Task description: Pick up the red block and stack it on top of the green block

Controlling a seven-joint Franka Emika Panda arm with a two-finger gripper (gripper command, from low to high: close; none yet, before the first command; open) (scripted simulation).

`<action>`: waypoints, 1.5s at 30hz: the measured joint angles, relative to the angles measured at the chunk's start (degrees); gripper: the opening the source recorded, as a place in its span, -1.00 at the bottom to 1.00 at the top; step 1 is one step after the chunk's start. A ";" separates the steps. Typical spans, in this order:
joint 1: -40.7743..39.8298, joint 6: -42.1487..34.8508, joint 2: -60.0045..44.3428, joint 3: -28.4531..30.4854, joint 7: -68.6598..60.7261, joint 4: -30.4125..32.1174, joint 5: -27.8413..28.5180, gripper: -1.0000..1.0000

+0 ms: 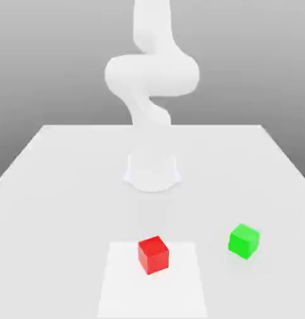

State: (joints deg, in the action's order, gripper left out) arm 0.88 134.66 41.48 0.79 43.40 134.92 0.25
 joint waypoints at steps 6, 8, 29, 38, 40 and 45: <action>2.36 8.08 -12.52 2.31 -7.01 8.55 0.54 0.00; 3.05 10.73 -16.63 3.02 -9.40 11.34 0.61 0.00; 3.04 37.90 -54.35 1.77 -26.59 24.83 -4.32 -1.00; 3.12 30.03 -45.13 2.68 -24.23 26.17 -1.05 -1.00; 3.18 26.77 -41.36 2.76 -23.58 26.67 -0.38 -1.00; 11.99 22.76 -37.49 -2.96 -21.90 26.42 -1.93 -1.00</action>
State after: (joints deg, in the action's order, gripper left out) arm 12.87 157.41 4.00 -2.17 21.50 161.34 -1.68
